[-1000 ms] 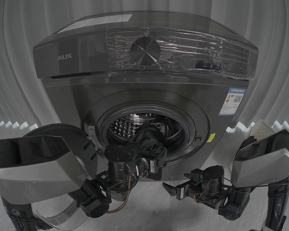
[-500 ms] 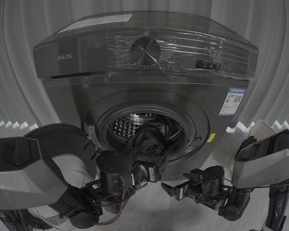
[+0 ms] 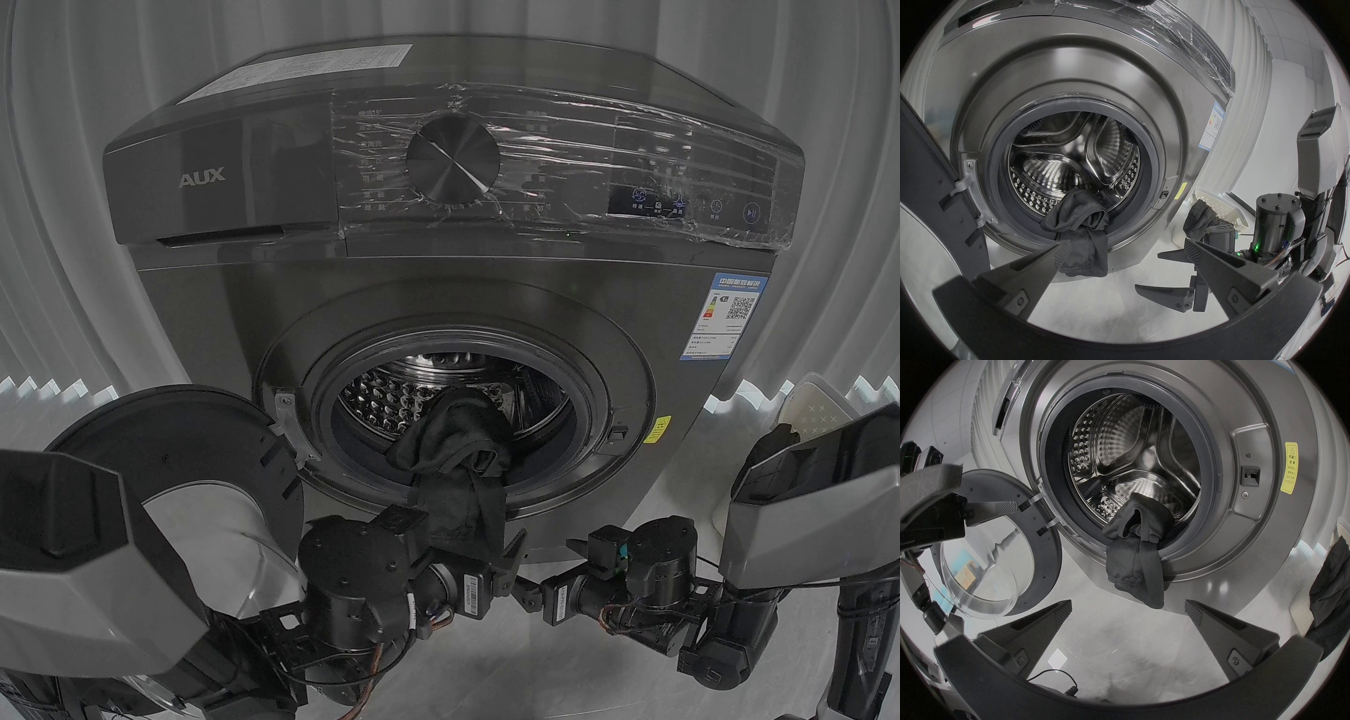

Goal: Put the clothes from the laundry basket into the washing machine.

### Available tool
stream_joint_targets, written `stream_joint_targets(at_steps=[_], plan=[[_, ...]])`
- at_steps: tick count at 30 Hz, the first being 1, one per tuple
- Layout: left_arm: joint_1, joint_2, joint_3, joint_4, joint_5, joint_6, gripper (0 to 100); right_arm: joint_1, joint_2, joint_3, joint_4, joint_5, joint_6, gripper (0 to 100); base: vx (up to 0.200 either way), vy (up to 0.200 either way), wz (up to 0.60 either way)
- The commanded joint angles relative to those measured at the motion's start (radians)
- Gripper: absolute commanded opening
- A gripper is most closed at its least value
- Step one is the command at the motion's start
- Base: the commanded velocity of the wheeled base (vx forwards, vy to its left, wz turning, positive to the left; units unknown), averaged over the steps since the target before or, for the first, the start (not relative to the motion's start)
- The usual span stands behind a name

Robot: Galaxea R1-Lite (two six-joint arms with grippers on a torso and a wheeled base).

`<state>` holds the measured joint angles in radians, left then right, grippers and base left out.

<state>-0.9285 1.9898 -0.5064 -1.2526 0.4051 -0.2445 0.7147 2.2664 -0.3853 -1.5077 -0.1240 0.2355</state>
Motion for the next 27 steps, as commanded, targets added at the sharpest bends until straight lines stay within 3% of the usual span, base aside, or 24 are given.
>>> stream_joint_targets(at_steps=[1, 5, 13, 23, 25, 27], plan=[[0.004, 0.000, -0.006, 0.001, 0.000, 0.004, 100, 0.003, 0.002, -0.001, 0.000, 0.000, -0.001, 100, 0.200, 0.000, 0.00], [0.010, 0.011, -0.003, -0.013, -0.005, 0.004, 100, 0.003, 0.007, -0.001, 0.000, 0.000, 0.001, 100, 0.200, 0.000, 0.00], [0.028, 0.037, -0.034, -0.045, -0.017, 0.021, 100, 0.005, 0.009, 0.002, 0.000, 0.000, 0.001, 100, 0.000, 0.000, 0.00], [0.168, 0.116, -0.136, -0.094, -0.083, 0.037, 100, 0.020, -0.008, 0.048, 0.000, -0.025, 0.010, 100, 0.000, 0.000, 0.00], [0.188, 0.159, -0.159, -0.142, -0.112, 0.045, 100, 0.023, -0.013, 0.051, 0.000, -0.029, 0.018, 100, 0.000, 0.000, 0.00], [0.204, 0.227, -0.204, -0.211, -0.120, 0.088, 100, 0.028, -0.011, 0.052, 0.001, -0.029, 0.022, 100, 0.000, 0.000, 0.00]])
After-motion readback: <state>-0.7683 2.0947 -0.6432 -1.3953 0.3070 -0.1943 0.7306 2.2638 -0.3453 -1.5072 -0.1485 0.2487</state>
